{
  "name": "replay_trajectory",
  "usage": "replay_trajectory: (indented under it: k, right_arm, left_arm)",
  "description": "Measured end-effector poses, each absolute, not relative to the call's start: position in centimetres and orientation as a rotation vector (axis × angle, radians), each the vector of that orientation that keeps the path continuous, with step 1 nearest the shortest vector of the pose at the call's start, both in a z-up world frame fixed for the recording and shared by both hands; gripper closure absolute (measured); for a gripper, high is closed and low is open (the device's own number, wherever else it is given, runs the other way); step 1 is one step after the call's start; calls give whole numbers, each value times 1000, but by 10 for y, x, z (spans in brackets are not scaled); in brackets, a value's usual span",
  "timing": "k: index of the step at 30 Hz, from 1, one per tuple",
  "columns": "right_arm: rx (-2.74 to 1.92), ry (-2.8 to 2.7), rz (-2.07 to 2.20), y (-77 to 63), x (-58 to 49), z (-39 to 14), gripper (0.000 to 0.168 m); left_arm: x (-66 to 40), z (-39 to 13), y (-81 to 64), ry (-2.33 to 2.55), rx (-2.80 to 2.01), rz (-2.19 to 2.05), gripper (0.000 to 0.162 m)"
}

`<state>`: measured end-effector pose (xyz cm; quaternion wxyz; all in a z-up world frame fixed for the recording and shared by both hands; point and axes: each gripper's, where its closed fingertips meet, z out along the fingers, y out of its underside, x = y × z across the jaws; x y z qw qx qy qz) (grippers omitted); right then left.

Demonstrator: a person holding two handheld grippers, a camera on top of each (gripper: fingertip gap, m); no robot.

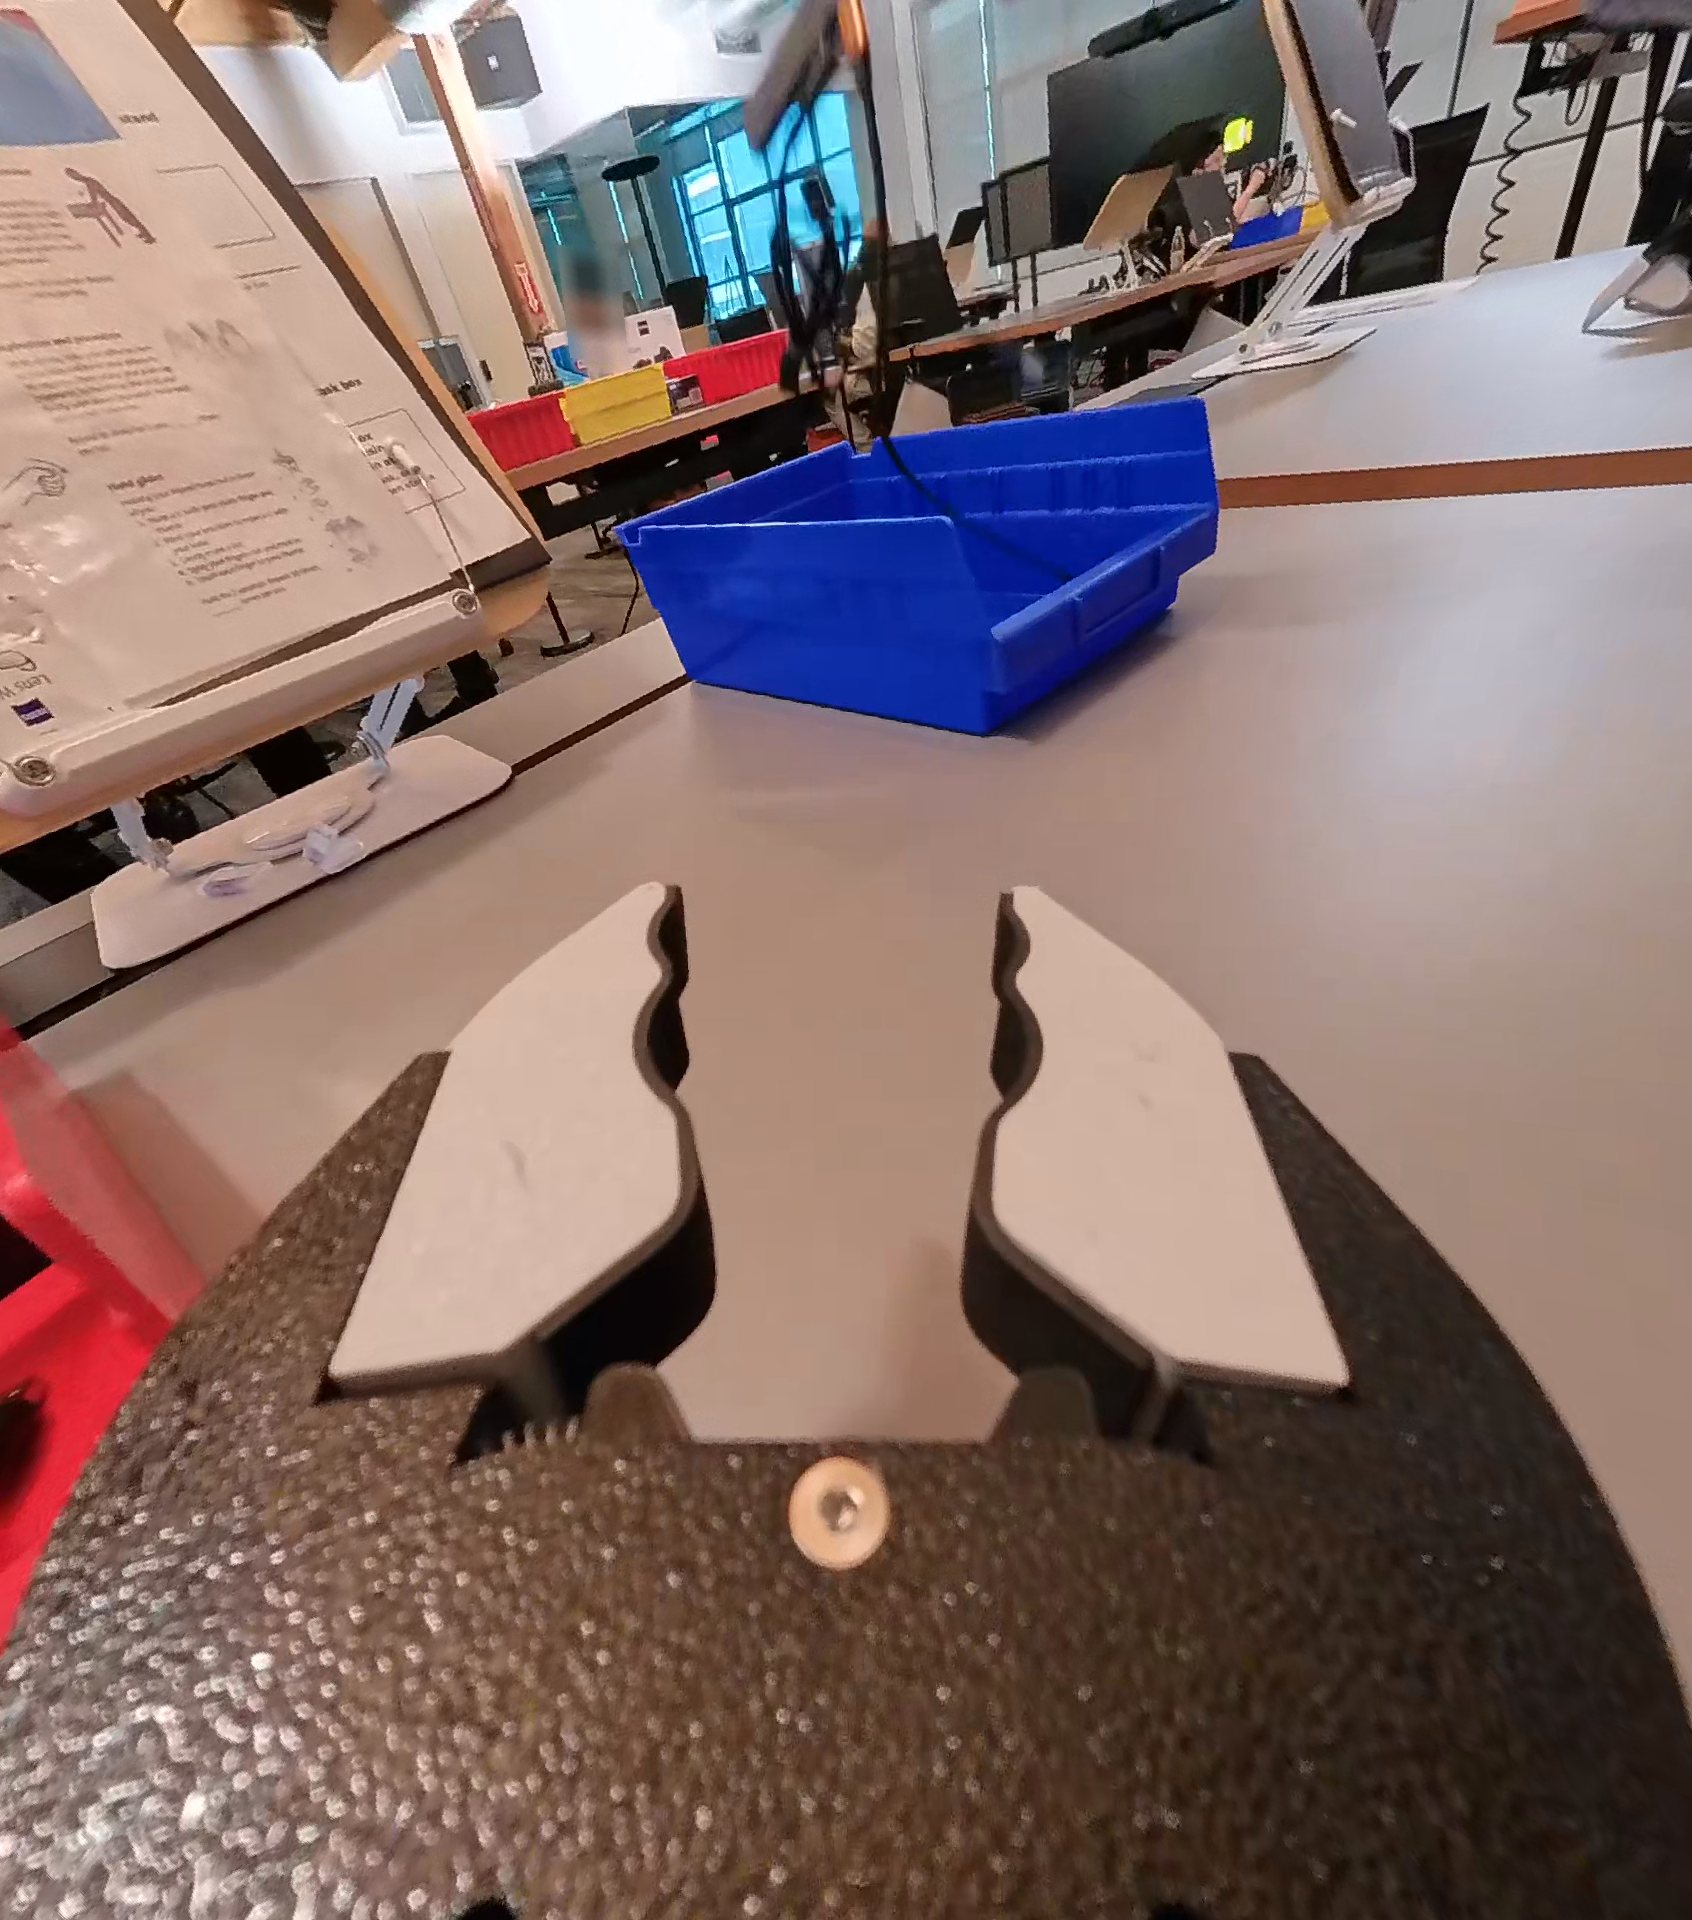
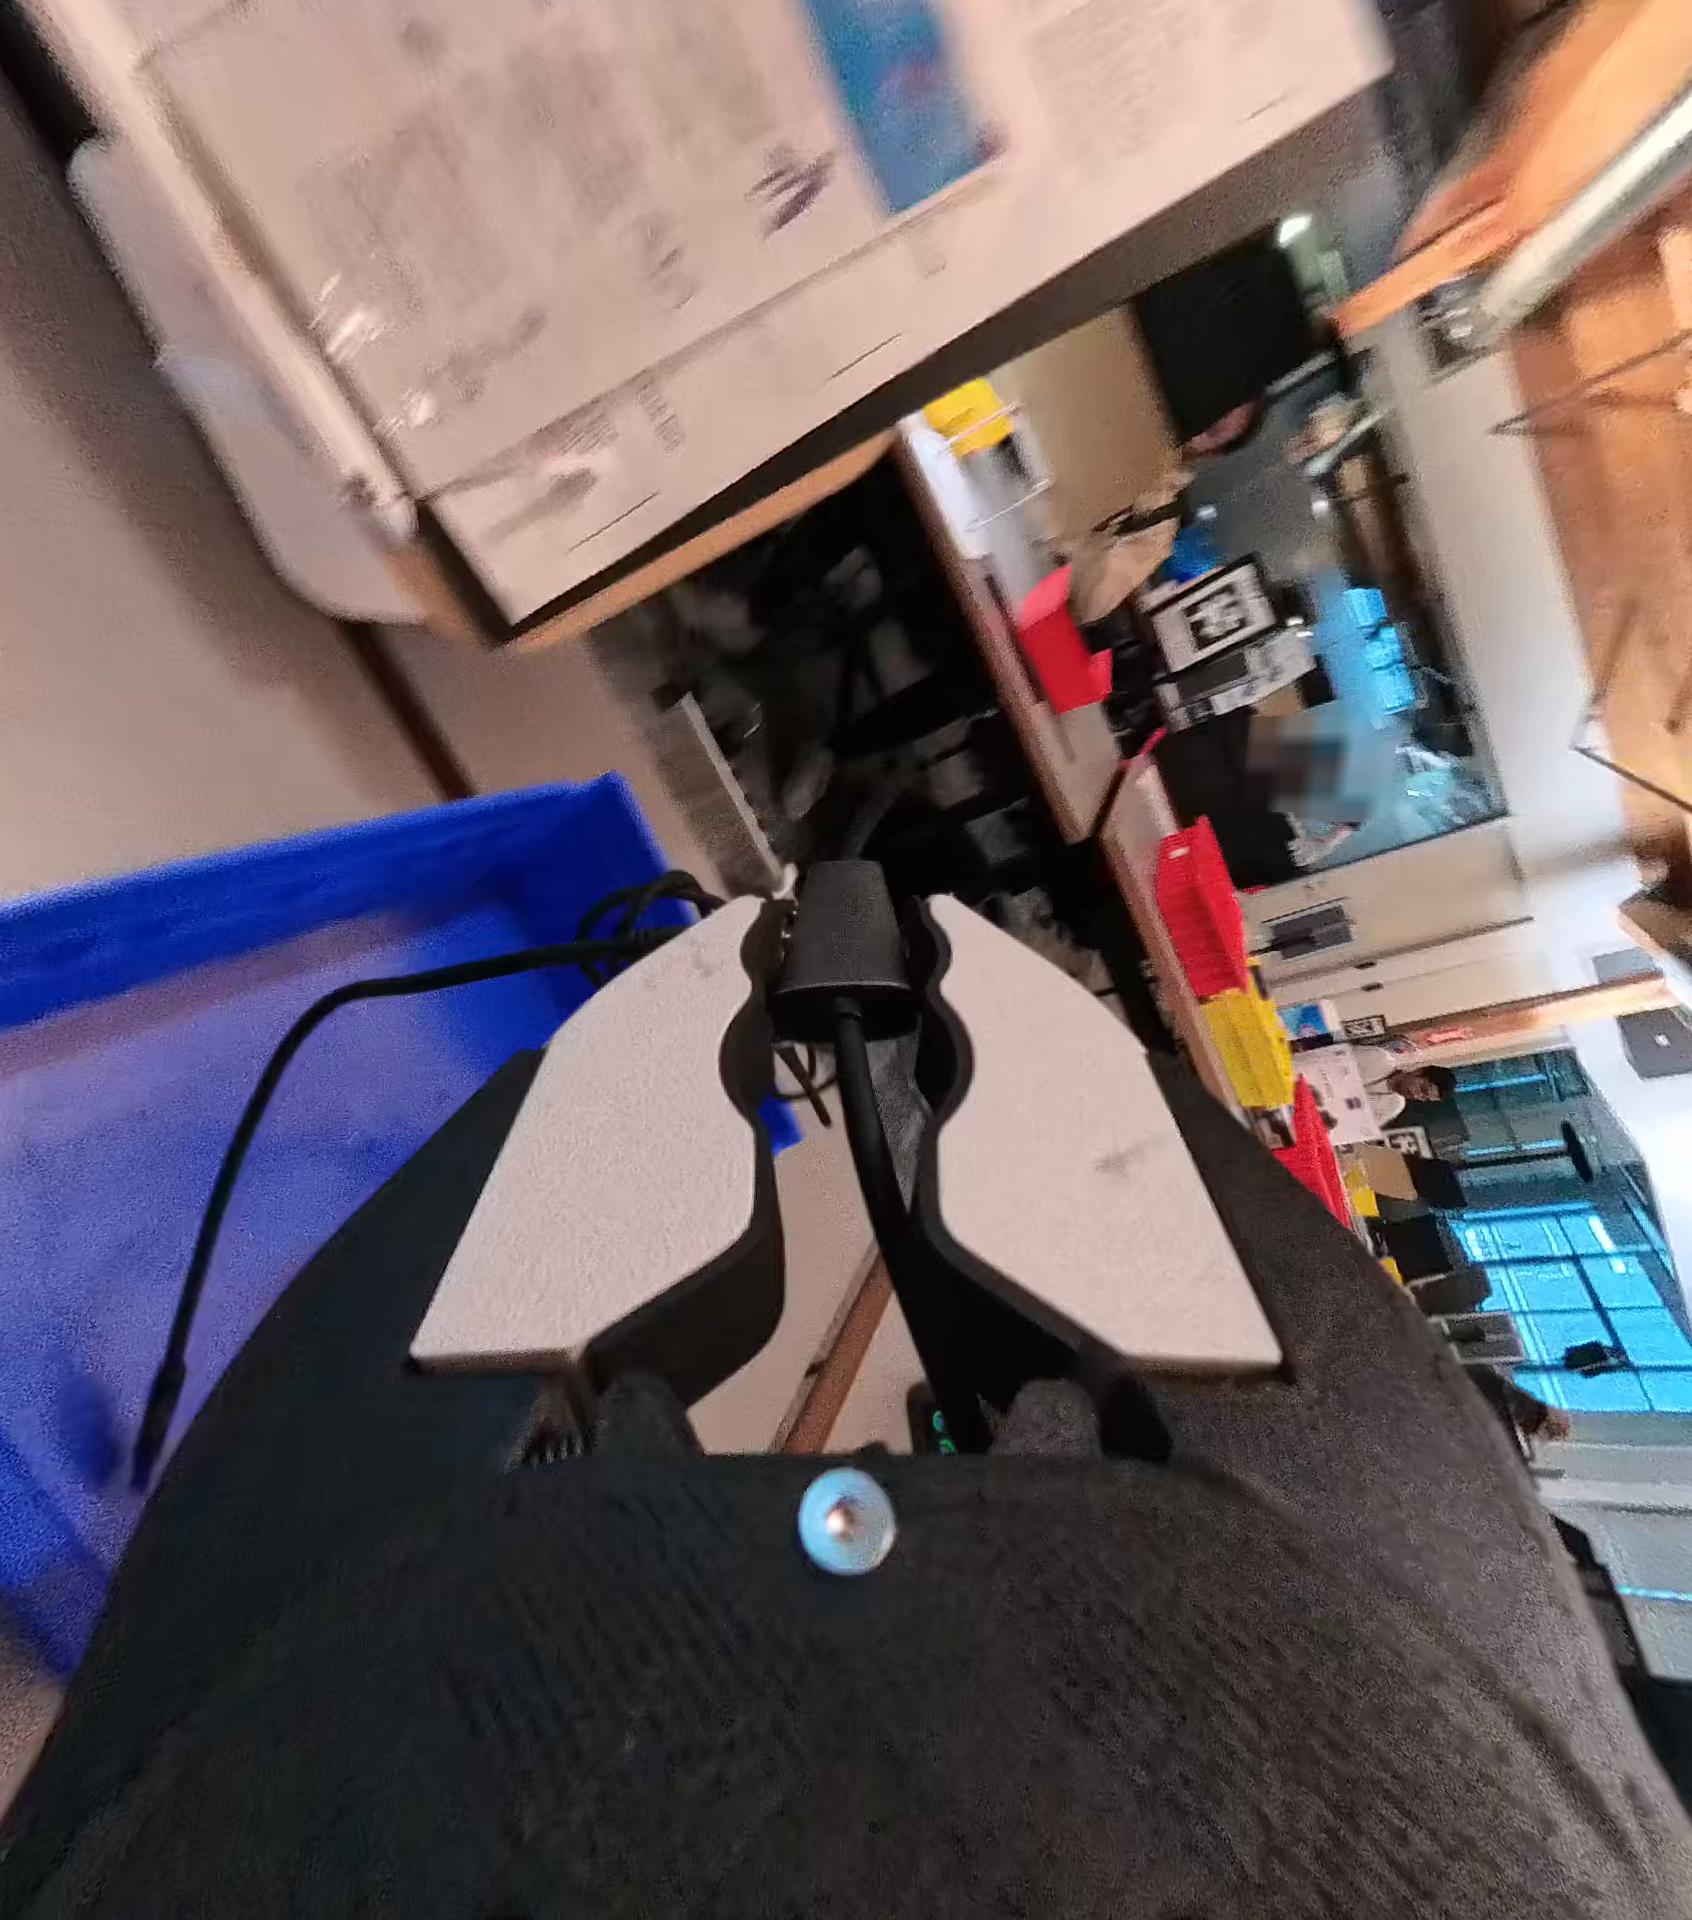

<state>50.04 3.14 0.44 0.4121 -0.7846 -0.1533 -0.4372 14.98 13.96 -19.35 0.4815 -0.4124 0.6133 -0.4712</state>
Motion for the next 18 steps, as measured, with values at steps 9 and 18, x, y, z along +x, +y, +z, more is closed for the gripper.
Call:
replay_trajectory:
  k: [9,18]
  right_arm:
    - [-2169,-393,-757,75,476,-81,144]
    - [-2029,352,-126,53,511,-108,144]
  left_arm:
    - [147,-191,139,1477,-985,-1154,110]
    - [150,-199,129,1558,-938,-1077,111]
